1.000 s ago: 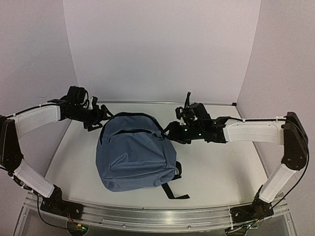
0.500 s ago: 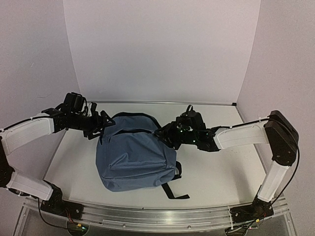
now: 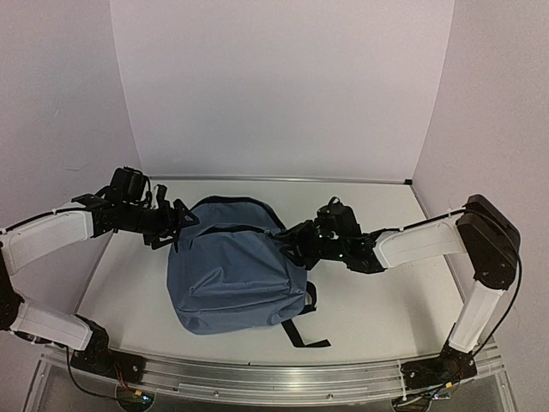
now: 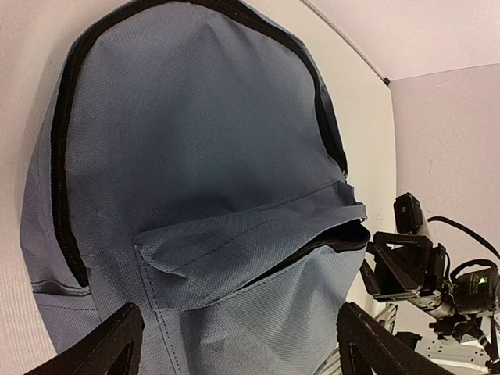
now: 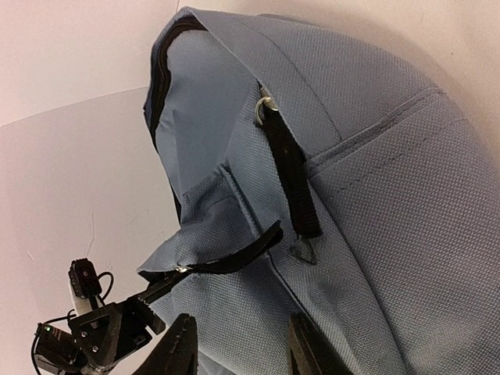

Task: Pack the student bag
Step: Adjust the student bag at the center of the board, then zip the student bag at the center of the board.

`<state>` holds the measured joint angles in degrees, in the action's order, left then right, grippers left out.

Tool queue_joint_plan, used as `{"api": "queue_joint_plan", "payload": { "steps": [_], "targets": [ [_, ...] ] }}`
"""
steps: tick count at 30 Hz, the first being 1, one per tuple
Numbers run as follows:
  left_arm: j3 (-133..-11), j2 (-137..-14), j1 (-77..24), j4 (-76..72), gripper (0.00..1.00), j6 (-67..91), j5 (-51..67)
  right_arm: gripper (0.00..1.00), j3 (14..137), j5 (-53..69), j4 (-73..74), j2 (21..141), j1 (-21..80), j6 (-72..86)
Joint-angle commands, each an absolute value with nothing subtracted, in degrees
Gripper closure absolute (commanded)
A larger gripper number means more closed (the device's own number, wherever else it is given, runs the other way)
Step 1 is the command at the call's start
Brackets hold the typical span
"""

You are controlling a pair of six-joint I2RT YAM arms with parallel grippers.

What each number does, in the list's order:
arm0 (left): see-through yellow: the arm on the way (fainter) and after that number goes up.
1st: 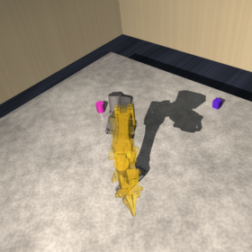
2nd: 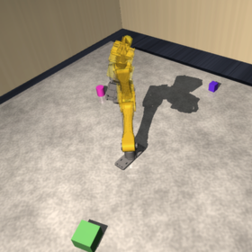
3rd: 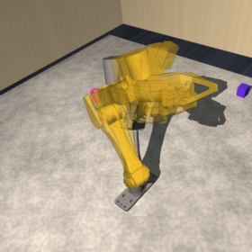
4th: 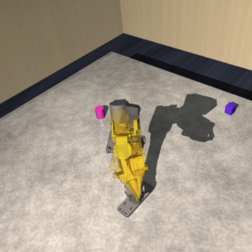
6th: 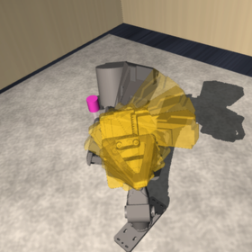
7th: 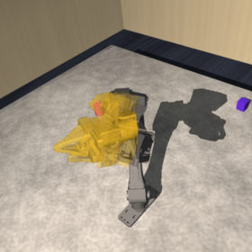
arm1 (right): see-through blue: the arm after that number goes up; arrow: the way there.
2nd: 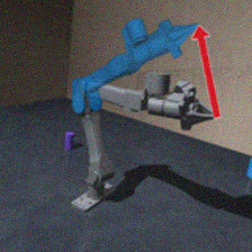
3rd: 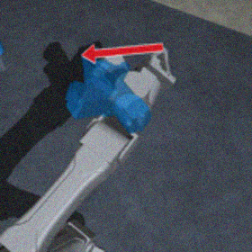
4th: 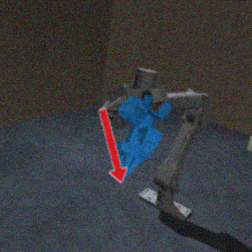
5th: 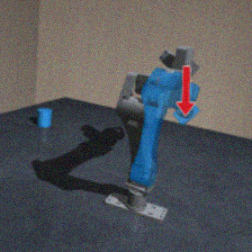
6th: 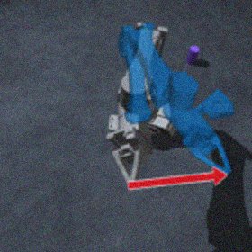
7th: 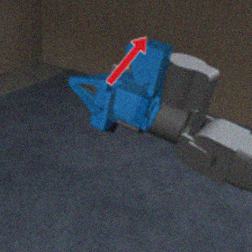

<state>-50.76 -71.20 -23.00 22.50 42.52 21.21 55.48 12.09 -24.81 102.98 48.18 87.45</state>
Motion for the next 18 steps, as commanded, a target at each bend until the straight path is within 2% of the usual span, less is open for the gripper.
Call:
{"api": "queue_joint_plan", "payload": {
  "steps": [1, 18],
  "targets": [
    [-50.8, -69.2, -23.3, 21.4, 0.14, 42.8, 20.4, 0.61, 55.6, 9.1, -27.5, 102.8, 48.1, 89.9],
    [-49.6, -64.9, -23.3, 23.9, 0.14, 43.4, 19.5, 0.66, 59.6, 8.1, -27.8, 108.2, 47.9, 91.6]
  ]
}}
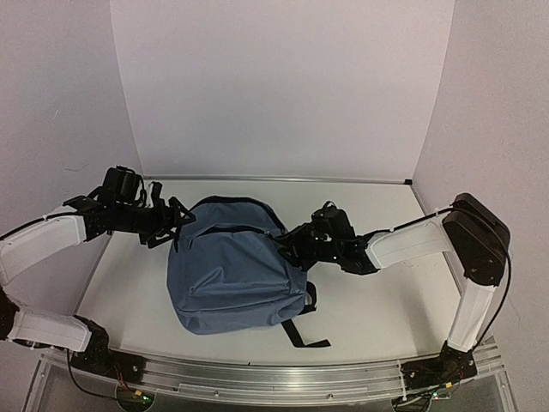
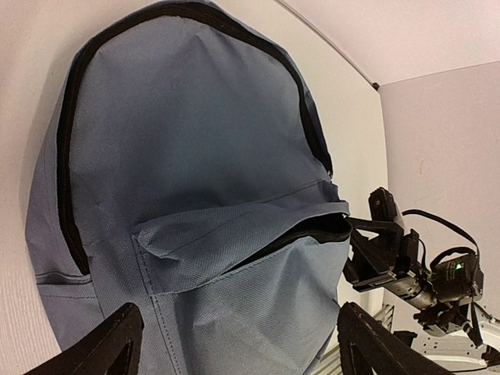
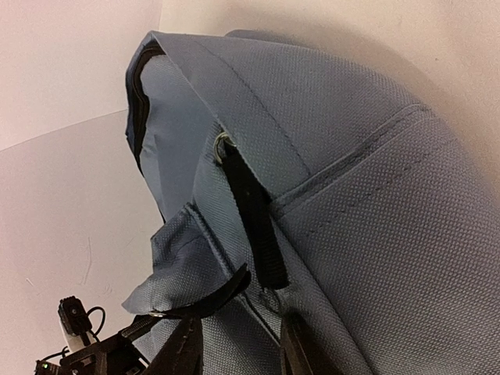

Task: Pack the student bag
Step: Zip the student bag at the center of the board.

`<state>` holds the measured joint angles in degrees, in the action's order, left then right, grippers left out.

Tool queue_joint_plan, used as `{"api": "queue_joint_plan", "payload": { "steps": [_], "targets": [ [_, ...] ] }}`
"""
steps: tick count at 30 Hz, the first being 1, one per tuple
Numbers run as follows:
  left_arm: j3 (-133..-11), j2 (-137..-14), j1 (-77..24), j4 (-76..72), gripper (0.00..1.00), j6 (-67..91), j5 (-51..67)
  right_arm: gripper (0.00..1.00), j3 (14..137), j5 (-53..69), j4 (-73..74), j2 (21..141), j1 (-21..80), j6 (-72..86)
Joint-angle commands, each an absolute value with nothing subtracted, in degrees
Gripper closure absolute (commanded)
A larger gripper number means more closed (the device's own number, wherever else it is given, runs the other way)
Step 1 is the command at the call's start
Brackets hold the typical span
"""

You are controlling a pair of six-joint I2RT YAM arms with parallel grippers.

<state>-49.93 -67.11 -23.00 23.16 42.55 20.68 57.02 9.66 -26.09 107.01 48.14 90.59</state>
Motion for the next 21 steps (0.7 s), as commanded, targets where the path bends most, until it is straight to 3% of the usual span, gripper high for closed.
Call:
{"api": "queue_joint_plan", "payload": {
  "steps": [1, 14, 16, 19, 21],
  "targets": [
    [-49.4, -64.4, -23.3, 24.0, 0.14, 43.5, 19.4, 0.66, 59.8, 8.0, -27.9, 108.4, 47.9, 91.8],
    [-47.9, -60.7, -23.3, 25.7, 0.13, 44.5, 18.1, 0.73, 62.6, 7.2, -29.6, 112.3, 47.6, 93.7],
    [-47.6, -60.1, -23.3, 26.1, 0.13, 44.6, 17.8, 0.79, 62.8, 7.3, -30.1, 112.7, 47.6, 93.9],
    [-47.5, -59.5, -23.3, 26.7, 0.13, 44.6, 17.5, 0.96, 63.1, 7.3, -30.7, 113.0, 47.6, 93.6],
    [-47.5, -59.2, -23.3, 26.6, 0.13, 44.1, 17.7, 1.00, 63.7, 7.2, -30.8, 112.9, 47.4, 92.7]
  ]
}}
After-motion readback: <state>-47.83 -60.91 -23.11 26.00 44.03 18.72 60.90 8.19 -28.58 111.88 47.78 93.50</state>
